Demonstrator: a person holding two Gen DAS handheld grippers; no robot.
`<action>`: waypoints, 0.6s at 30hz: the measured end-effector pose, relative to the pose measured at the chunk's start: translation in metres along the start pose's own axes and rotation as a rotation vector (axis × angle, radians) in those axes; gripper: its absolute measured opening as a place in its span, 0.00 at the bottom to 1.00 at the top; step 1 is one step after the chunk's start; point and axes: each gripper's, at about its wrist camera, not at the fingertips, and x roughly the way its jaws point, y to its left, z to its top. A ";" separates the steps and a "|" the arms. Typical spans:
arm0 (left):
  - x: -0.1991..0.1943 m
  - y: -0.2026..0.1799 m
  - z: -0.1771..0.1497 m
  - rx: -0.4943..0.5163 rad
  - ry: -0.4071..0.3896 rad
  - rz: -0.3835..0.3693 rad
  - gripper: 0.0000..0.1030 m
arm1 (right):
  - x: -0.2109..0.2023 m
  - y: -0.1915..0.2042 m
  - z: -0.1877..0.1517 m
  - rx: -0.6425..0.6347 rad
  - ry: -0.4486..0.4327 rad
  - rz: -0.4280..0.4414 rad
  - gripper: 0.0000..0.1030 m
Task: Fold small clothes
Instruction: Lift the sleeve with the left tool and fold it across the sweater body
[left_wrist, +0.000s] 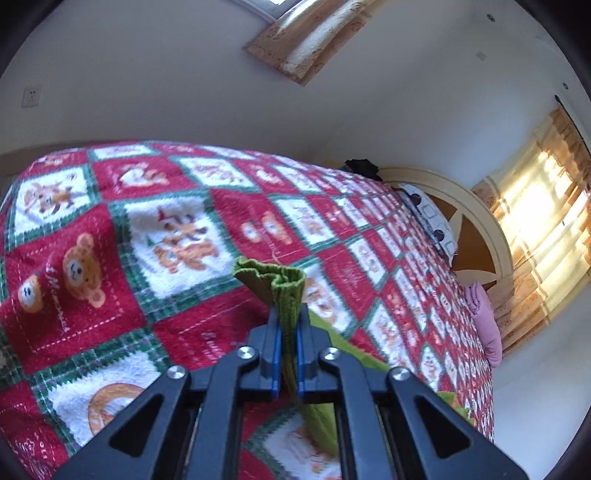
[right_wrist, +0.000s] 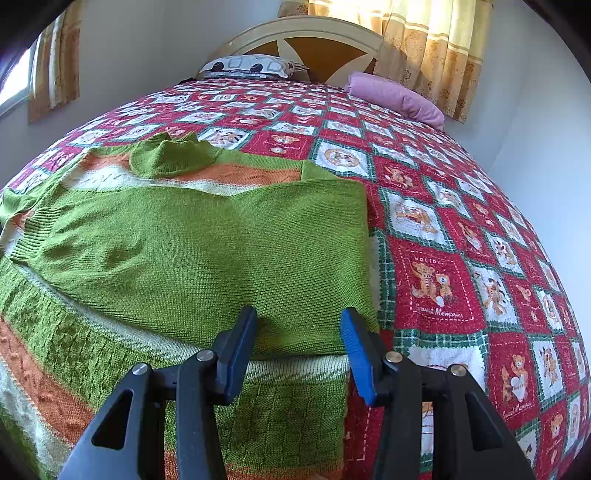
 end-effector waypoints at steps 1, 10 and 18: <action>-0.002 -0.006 0.001 0.008 -0.006 -0.010 0.06 | 0.000 0.000 0.000 0.001 -0.001 0.001 0.47; -0.030 -0.086 0.003 0.093 -0.029 -0.158 0.05 | -0.002 -0.008 0.001 0.045 -0.009 0.059 0.49; -0.056 -0.167 -0.010 0.189 -0.044 -0.303 0.05 | -0.001 -0.007 0.001 0.045 -0.012 0.064 0.50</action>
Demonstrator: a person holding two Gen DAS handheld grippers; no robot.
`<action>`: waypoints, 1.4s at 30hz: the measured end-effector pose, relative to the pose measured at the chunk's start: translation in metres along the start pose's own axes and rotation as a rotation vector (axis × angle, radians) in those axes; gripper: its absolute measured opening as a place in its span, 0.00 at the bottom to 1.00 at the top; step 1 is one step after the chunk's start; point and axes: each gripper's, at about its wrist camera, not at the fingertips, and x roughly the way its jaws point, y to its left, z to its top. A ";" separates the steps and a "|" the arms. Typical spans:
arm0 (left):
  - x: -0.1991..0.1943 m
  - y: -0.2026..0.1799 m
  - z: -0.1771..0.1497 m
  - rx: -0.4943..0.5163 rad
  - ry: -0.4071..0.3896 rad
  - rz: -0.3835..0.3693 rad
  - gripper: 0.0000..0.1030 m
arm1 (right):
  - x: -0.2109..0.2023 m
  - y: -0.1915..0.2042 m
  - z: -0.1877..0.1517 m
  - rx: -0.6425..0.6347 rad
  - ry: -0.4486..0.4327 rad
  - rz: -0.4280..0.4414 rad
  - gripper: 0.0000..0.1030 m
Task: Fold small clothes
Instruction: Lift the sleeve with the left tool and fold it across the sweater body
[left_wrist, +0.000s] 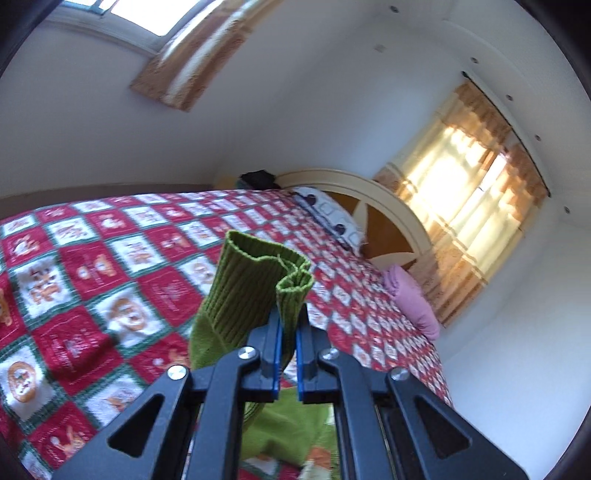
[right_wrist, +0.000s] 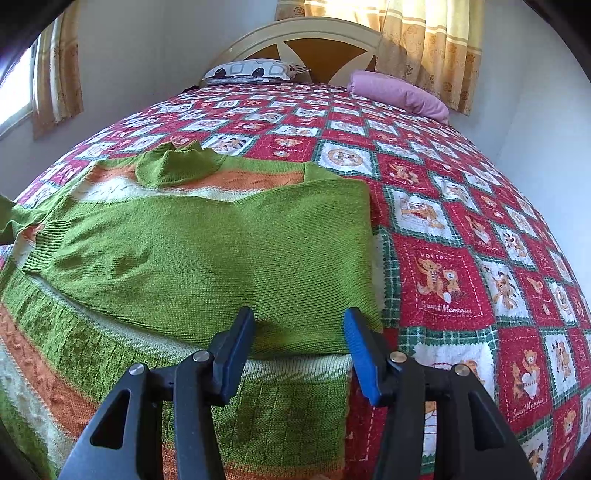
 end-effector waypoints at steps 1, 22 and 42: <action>0.002 -0.011 0.000 0.014 0.000 -0.018 0.05 | 0.000 0.000 0.000 0.002 -0.001 0.003 0.50; 0.063 -0.211 -0.124 0.285 0.189 -0.304 0.05 | -0.001 -0.003 -0.001 0.011 -0.005 0.023 0.53; 0.082 -0.194 -0.240 0.715 0.236 -0.041 0.63 | -0.011 -0.012 -0.003 0.065 -0.041 0.114 0.62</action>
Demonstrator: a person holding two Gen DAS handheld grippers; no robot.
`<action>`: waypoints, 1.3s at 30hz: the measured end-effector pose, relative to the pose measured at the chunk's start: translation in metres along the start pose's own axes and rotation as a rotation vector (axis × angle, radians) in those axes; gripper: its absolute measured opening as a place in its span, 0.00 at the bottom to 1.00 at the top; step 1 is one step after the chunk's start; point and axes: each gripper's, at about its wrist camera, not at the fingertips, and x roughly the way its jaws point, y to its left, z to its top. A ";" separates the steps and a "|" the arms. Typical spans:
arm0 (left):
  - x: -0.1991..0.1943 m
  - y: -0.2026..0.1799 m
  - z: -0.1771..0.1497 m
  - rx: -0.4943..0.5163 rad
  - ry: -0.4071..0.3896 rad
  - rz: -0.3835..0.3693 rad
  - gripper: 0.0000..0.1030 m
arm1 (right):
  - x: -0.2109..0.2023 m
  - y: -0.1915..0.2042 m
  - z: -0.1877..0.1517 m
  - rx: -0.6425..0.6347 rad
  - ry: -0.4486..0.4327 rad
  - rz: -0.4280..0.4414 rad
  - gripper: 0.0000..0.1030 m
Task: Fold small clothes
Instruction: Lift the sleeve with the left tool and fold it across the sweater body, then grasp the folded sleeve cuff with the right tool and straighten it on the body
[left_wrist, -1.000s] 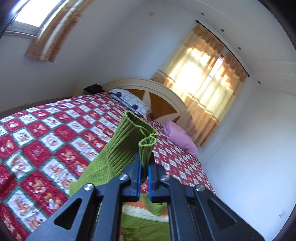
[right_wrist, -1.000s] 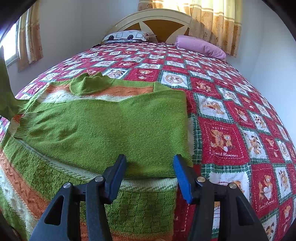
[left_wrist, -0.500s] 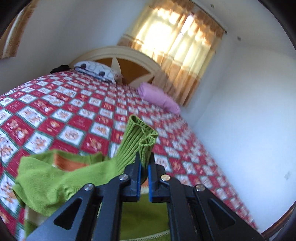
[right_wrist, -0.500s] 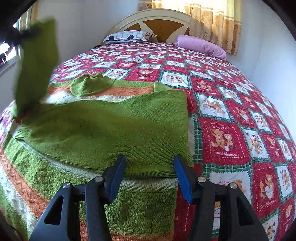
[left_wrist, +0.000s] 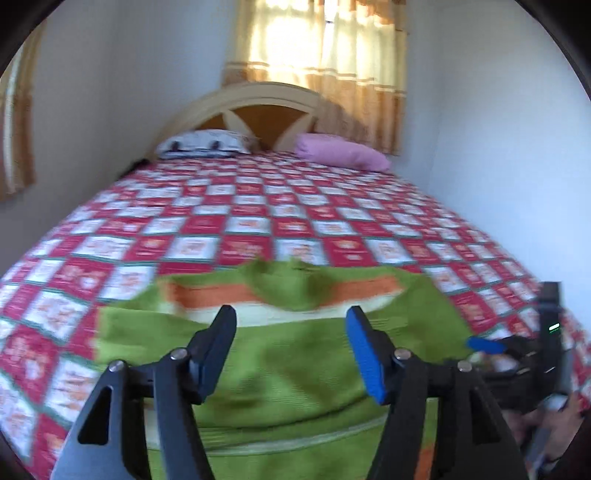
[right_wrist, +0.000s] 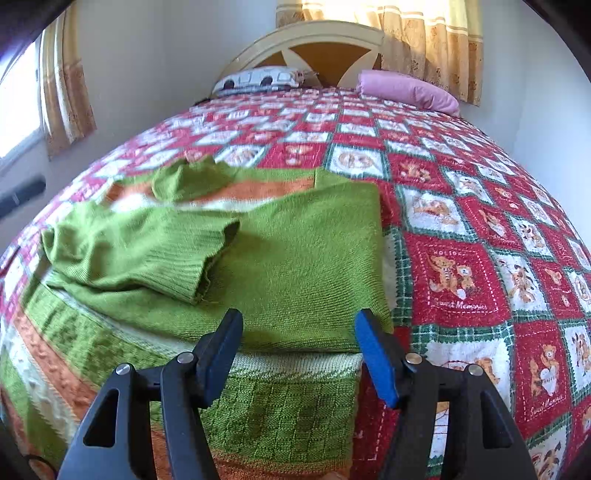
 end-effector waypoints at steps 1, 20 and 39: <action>-0.003 0.027 -0.001 -0.010 0.007 0.069 0.63 | -0.008 -0.003 0.002 0.018 -0.022 0.002 0.62; 0.009 0.125 -0.067 -0.098 0.249 0.220 0.73 | 0.037 0.060 0.054 0.029 0.140 0.211 0.05; 0.003 0.127 -0.073 -0.009 0.268 0.400 0.93 | -0.009 0.040 0.069 0.019 -0.060 0.034 0.04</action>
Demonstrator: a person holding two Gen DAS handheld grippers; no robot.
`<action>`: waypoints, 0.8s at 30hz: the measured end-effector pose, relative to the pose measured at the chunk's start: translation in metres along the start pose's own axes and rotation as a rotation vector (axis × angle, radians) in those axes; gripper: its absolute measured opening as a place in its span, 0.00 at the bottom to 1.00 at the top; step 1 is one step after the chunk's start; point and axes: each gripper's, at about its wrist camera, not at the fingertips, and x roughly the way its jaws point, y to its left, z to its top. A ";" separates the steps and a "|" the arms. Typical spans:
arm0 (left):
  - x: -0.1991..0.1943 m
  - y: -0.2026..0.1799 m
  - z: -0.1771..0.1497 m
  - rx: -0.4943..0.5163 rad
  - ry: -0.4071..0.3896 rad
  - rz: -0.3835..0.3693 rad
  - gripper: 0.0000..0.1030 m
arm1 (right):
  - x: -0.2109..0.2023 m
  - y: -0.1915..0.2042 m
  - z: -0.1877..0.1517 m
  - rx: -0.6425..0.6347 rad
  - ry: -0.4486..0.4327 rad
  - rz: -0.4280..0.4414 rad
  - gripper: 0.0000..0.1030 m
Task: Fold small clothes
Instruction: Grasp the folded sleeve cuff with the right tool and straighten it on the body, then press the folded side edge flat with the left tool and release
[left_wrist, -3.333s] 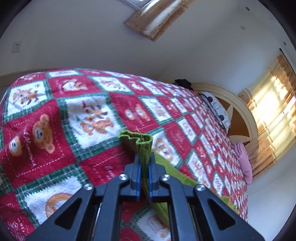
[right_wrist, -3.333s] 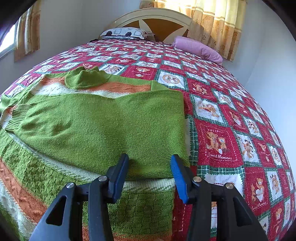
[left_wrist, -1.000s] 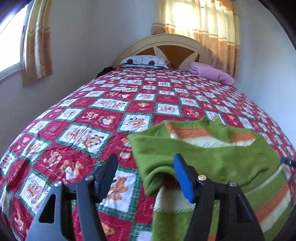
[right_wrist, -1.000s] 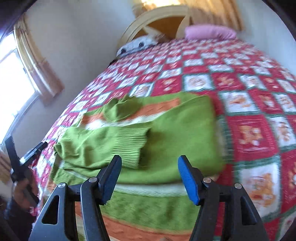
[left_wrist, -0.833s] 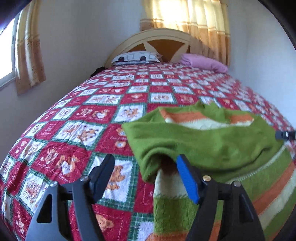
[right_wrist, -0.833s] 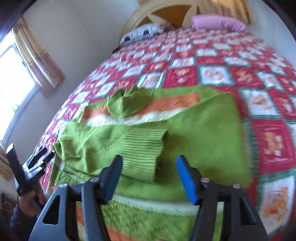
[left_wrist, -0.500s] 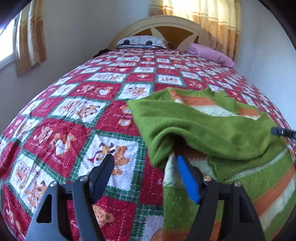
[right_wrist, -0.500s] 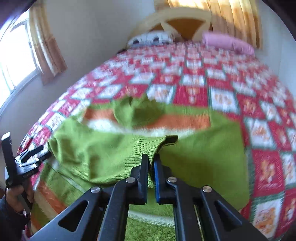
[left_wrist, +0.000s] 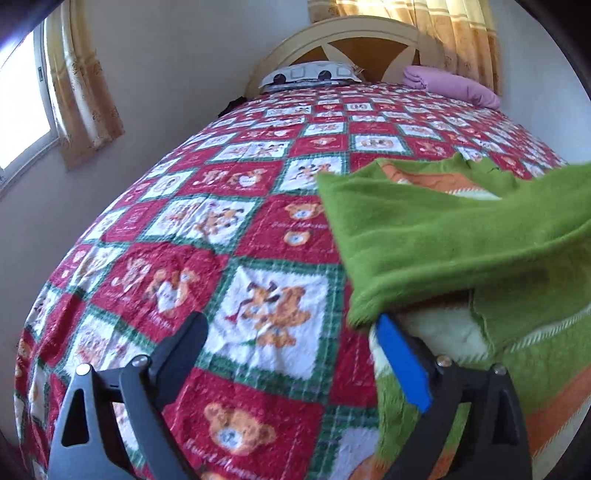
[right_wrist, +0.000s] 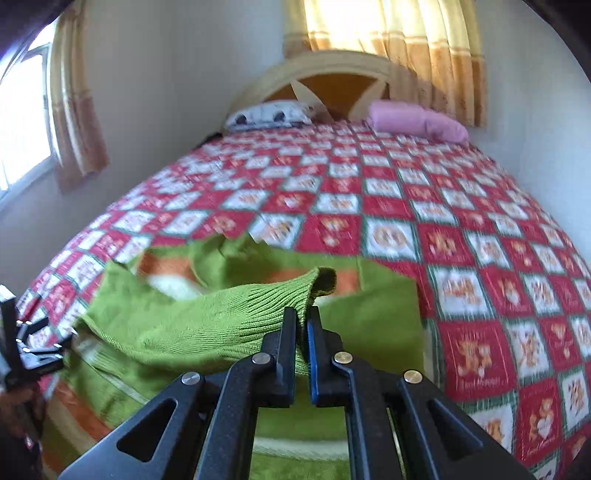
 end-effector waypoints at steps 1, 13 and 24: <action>-0.001 0.002 -0.003 -0.002 0.008 0.016 0.92 | 0.004 -0.004 -0.006 0.003 0.018 -0.002 0.04; -0.010 0.001 0.039 -0.050 -0.100 -0.151 0.96 | 0.007 -0.017 -0.031 0.047 0.037 0.024 0.51; 0.008 0.000 -0.008 0.011 0.122 -0.219 1.00 | 0.014 -0.016 -0.051 0.032 0.085 0.031 0.51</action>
